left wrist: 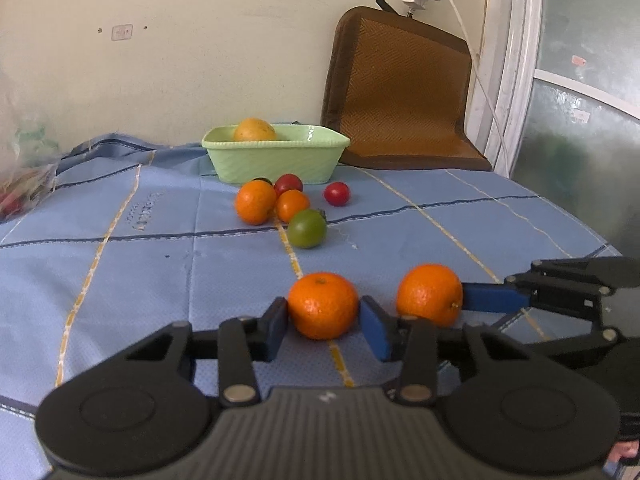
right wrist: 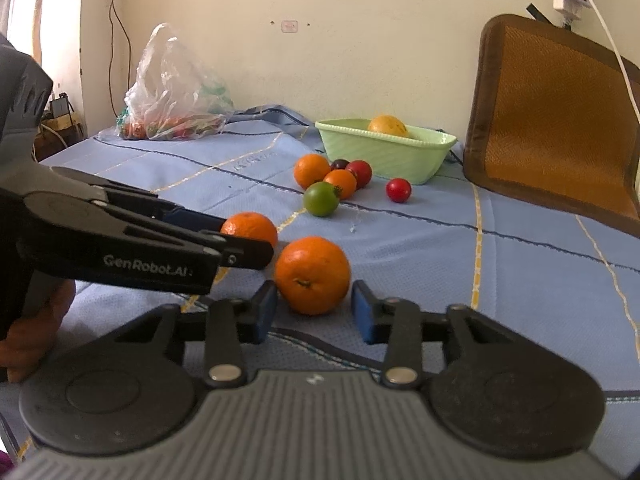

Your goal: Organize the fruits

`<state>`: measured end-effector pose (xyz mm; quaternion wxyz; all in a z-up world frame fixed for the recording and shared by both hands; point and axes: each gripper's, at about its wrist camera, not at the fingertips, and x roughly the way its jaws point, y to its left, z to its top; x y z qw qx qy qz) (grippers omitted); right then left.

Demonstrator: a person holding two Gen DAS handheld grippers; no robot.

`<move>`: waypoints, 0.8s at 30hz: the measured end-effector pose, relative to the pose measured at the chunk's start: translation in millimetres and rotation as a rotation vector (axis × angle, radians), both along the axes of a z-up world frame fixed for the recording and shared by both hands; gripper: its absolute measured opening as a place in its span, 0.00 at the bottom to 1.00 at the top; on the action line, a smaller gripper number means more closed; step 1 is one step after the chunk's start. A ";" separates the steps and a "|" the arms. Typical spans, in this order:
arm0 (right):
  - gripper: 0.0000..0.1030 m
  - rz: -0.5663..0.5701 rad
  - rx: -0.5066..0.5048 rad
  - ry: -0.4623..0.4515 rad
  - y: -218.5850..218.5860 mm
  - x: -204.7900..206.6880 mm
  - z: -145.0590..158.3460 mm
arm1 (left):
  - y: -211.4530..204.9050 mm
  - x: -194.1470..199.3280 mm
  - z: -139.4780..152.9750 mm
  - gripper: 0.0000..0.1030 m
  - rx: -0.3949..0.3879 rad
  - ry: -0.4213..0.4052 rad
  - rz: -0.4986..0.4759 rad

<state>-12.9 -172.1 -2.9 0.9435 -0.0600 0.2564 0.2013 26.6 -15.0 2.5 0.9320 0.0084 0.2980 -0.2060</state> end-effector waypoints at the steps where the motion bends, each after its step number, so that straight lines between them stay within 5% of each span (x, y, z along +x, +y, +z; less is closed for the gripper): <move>1: 0.41 -0.001 0.001 0.000 0.0 0.0 0.0 | 1.4 0.0 0.0 0.38 -0.007 0.002 0.004; 17: 0.40 -0.078 0.091 0.027 -15.4 4.3 -0.4 | 12.6 1.0 0.5 0.38 -0.047 0.017 0.055; 24: 0.40 -0.058 0.167 0.044 -32.7 29.6 13.0 | 29.5 21.6 3.2 0.38 -0.170 0.087 0.012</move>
